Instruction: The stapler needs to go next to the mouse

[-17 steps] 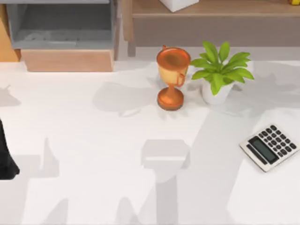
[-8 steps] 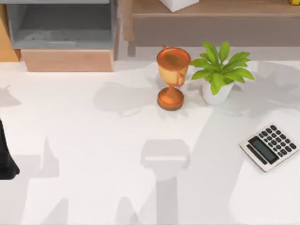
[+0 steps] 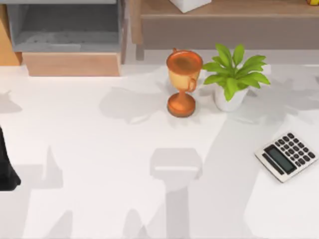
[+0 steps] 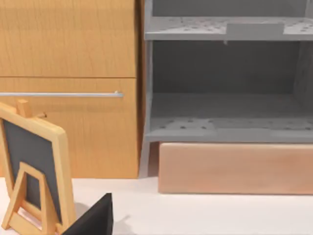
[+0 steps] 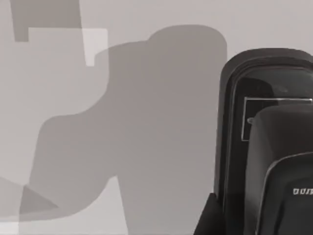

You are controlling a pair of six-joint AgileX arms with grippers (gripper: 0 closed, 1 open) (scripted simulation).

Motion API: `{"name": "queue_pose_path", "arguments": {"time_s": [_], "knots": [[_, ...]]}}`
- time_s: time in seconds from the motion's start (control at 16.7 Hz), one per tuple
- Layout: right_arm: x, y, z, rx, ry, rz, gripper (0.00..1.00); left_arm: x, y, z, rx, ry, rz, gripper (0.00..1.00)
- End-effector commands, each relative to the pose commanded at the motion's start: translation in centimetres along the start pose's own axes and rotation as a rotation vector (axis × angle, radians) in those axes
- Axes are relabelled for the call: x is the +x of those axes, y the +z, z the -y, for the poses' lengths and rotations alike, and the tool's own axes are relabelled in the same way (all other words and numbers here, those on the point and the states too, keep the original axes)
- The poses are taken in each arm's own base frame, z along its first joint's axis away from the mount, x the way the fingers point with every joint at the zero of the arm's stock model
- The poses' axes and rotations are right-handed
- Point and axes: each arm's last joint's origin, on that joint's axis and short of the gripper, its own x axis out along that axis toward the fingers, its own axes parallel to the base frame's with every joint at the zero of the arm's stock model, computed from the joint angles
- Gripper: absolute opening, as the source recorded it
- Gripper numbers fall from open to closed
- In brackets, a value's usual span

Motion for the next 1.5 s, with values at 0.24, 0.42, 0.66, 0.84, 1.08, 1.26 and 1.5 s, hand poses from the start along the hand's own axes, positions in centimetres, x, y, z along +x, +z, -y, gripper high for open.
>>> {"name": "queue_pose_path", "arguments": {"time_s": [0.24, 0.42, 0.66, 0.84, 1.08, 1.26, 1.5], "knots": [[1.5, 0.0, 0.0, 0.003, 0.029, -0.01, 0.0, 0.0, 0.0, 0.0, 0.0, 0.0, 0.0, 1.0], [1.5, 0.0, 0.0, 0.003, 0.029, -0.01, 0.0, 0.0, 0.0, 0.0, 0.0, 0.0, 0.0, 1.0], [1.5, 0.0, 0.0, 0.003, 0.029, -0.01, 0.23, 0.0, 0.0, 0.0, 0.0, 0.0, 0.0, 1.0], [1.5, 0.0, 0.0, 0.003, 0.029, -0.01, 0.45, 0.0, 0.0, 0.0, 0.0, 0.0, 0.0, 1.0], [1.5, 0.0, 0.0, 0.003, 0.029, -0.01, 0.75, 0.0, 0.0, 0.0, 0.0, 0.0, 0.0, 1.0], [1.5, 0.0, 0.0, 0.003, 0.029, -0.01, 0.98, 0.0, 0.0, 0.0, 0.0, 0.0, 0.0, 1.0], [1.5, 0.0, 0.0, 0.003, 0.029, -0.01, 1.0, 0.0, 0.0, 0.0, 0.0, 0.0, 0.0, 1.0]]}}
